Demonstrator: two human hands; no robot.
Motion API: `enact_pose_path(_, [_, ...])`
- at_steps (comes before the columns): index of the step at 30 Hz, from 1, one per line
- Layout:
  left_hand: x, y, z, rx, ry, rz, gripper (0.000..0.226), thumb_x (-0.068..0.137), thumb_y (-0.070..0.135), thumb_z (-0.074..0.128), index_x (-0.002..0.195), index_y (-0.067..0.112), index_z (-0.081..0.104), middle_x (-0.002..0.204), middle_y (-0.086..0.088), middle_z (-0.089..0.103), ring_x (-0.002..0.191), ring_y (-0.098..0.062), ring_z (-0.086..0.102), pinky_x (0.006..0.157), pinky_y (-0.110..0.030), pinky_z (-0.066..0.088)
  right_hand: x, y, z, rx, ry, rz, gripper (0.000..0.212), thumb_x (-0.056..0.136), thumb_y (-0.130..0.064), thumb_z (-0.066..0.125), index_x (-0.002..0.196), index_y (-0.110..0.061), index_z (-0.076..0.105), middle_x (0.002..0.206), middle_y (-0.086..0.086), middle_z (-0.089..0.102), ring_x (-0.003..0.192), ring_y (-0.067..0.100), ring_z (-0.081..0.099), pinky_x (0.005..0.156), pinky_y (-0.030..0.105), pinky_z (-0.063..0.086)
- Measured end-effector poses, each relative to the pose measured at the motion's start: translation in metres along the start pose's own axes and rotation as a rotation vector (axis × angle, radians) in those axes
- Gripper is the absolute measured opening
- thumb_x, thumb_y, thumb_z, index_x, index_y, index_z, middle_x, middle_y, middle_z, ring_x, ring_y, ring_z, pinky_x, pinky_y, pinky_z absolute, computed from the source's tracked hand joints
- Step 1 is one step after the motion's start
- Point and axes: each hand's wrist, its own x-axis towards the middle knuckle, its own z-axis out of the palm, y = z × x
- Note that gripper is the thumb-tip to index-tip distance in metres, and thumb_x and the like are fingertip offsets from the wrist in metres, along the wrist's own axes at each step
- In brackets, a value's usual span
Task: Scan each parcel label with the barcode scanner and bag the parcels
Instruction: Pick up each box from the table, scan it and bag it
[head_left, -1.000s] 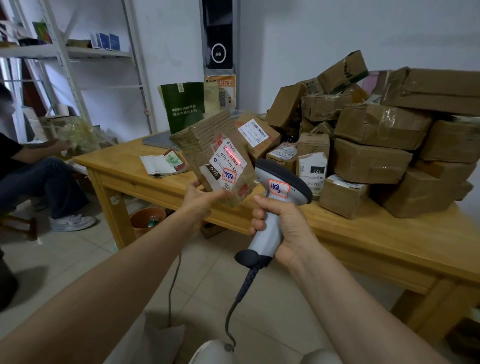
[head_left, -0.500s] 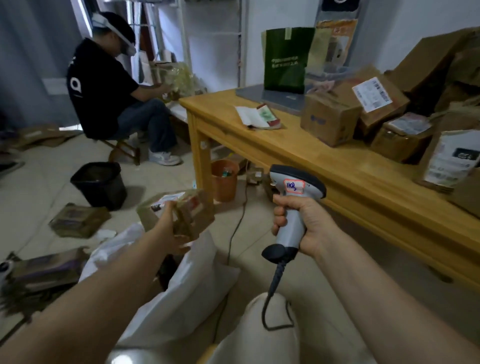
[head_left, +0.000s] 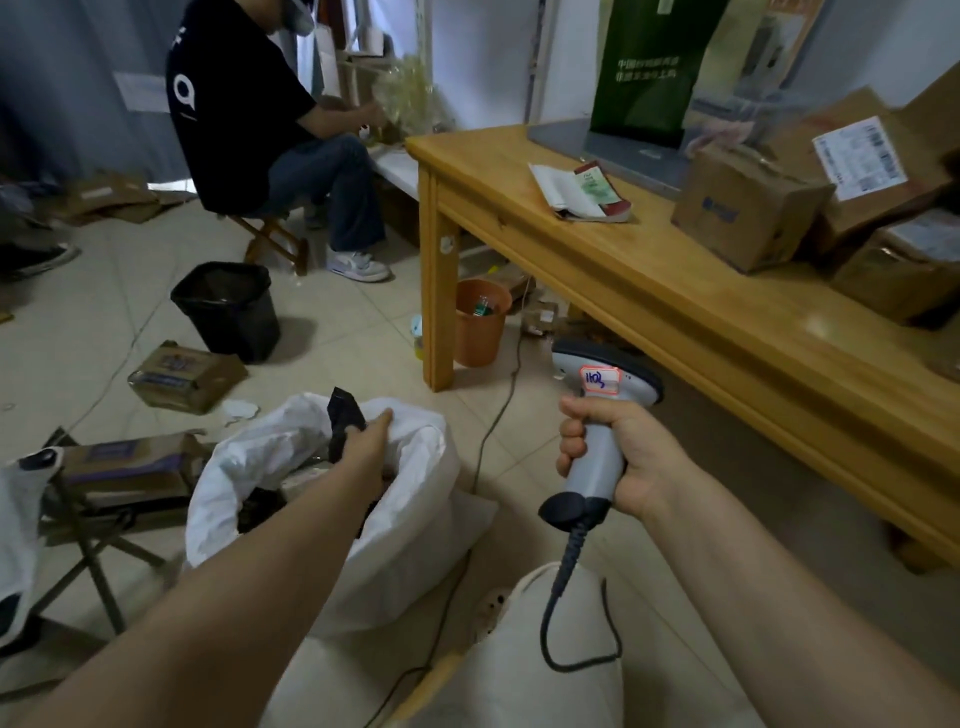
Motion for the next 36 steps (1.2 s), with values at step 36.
enact_pose_path(36, [-0.386, 0.121, 0.485, 1.025, -0.394, 1.034, 0.111, 0.069, 0.078, 0.055, 0.151, 0.010, 0.020, 0.147, -0.019, 0.035, 0.132, -0.039, 0.035, 0.103, -0.052, 0.033, -0.142, -0.101, -0.238, 0.286, 0.351, -0.623, 0.019, 0.080, 0.007, 0.063, 0.075, -0.009, 0.054, 0.050, 0.005, 0.047, 0.040, 0.016, 0.040, 0.044, 0.024, 0.036])
